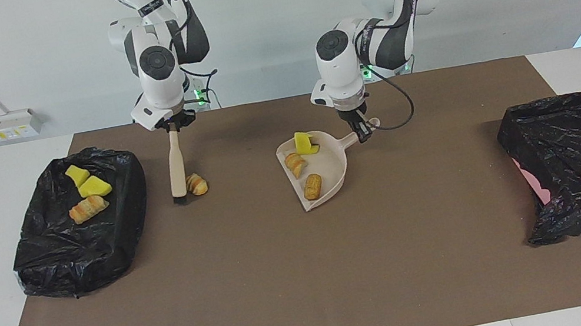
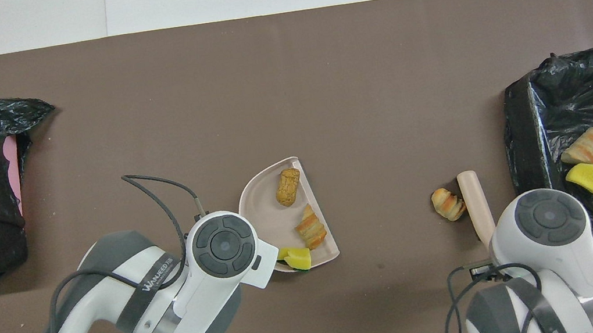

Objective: Sweep and dump trash in bin
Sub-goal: 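Sweep the sponges and crumbs into the dustpan with the right gripper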

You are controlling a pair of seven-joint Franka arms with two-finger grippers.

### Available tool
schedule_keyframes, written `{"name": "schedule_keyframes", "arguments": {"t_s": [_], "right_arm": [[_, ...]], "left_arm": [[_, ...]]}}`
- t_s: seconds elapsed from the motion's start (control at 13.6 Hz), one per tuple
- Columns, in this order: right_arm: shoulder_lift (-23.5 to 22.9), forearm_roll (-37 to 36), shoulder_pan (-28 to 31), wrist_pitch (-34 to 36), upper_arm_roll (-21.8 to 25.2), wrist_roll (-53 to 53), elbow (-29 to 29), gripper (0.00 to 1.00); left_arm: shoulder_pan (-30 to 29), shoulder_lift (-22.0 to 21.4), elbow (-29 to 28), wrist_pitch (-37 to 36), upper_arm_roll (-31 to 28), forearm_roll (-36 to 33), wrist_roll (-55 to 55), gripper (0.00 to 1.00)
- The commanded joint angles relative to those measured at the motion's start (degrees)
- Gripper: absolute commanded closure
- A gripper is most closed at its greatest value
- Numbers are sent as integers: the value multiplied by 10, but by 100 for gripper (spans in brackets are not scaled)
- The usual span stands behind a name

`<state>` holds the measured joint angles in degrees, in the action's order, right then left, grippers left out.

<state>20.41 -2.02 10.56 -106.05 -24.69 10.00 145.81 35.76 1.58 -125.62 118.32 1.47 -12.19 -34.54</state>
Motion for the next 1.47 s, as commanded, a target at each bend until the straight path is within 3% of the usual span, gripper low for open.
{"name": "schedule_keyframes", "arguments": {"t_s": [0.0, 0.29, 0.59, 0.96, 1.25, 1.4], "right_arm": [[5, 27, 1, -32, -9, -31, 20, 100], [-61, 172, -47, -104, -11, -74, -14, 100], [-136, 223, -132, -205, -11, -16, -45, 100], [-161, 417, -210, -236, -11, -17, -97, 100], [-133, 419, -207, -219, -5, -4, -105, 100], [-114, 354, -204, -202, -4, 21, -104, 100]], "left_arm": [[3, -14, -18, 16, -4, -12, -1, 100], [3, -13, -18, 16, -4, -12, 0, 100], [3, -13, -18, 17, -4, -11, 0, 100], [1, -13, -18, 18, -4, -11, 0, 100], [0, -13, -18, 19, -4, -11, -1, 100], [-6, -11, -15, 22, -4, -11, -3, 100]]}}
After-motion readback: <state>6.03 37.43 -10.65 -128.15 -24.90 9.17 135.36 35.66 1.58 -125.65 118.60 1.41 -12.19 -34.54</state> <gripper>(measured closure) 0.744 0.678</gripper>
